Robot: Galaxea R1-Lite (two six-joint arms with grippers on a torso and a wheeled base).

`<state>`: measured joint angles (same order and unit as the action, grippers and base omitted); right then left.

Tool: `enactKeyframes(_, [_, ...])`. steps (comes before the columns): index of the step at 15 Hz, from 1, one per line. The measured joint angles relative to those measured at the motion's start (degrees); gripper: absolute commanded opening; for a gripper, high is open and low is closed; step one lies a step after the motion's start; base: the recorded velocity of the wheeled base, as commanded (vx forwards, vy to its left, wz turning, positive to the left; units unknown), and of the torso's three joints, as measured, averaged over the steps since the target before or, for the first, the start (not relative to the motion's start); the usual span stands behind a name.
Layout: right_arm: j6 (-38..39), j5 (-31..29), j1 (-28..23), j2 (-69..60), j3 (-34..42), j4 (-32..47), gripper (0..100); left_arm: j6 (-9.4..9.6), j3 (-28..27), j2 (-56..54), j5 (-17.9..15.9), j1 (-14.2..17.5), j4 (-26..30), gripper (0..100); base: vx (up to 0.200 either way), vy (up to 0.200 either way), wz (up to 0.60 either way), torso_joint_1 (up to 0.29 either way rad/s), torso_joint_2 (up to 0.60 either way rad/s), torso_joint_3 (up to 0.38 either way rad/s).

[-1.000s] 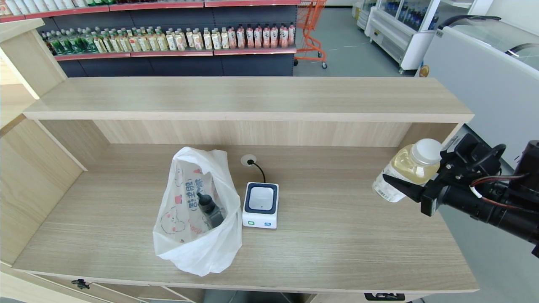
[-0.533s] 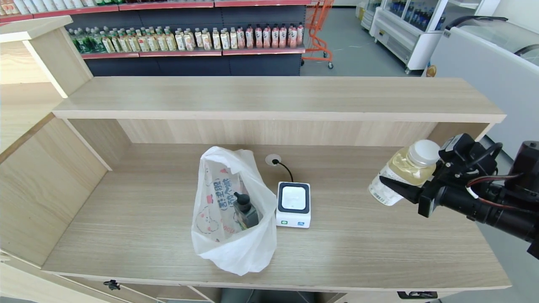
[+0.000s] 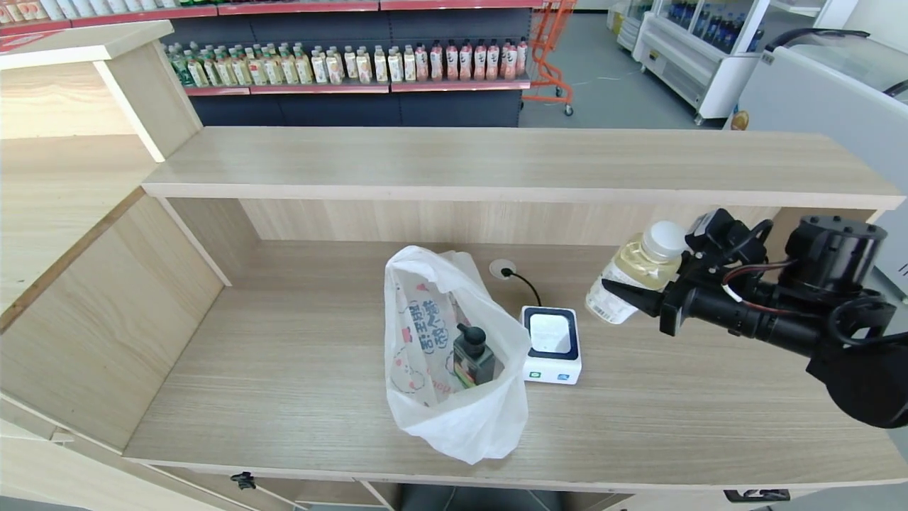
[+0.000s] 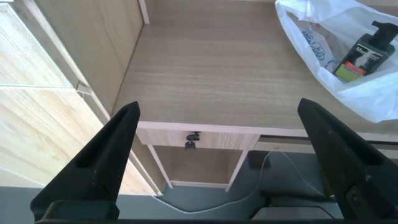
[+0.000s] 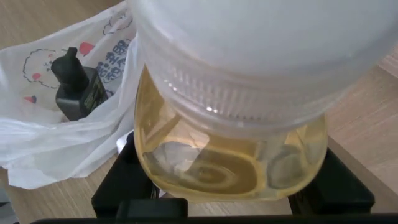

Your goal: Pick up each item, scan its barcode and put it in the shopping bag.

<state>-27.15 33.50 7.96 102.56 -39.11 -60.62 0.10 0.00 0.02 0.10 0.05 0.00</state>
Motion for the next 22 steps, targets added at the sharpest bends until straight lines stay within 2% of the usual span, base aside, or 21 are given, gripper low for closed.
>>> enactKeyframes(3, [-0.73,6.21,-0.13,3.78,-1.29,-3.86,0,0.0,0.0,0.0,-0.05,0.06,0.0,100,0.0,0.0,0.0,0.0,0.0,0.0])
enactKeyframes(8, [-5.75,10.81,-0.26,10.2,-1.38,-11.56,0,-0.02,0.0,0.0,-0.02,0.0,0.0,100,0.0,0.0,0.0,0.0,0.0,0.0])
enactKeyframes(17, [-15.49,13.96,0.55,17.51,-3.11,-12.21,0,0.0,0.0,0.0,-0.02,0.05,0.0,100,0.0,0.0,0.0,0.0,0.0,0.0])
enactKeyframes(22, [-15.82,14.04,2.69,21.22,-8.19,-12.78,0,0.0,0.0,0.0,-0.02,0.02,0.0,100,0.0,0.0,0.0,0.0,0.0,0.0])
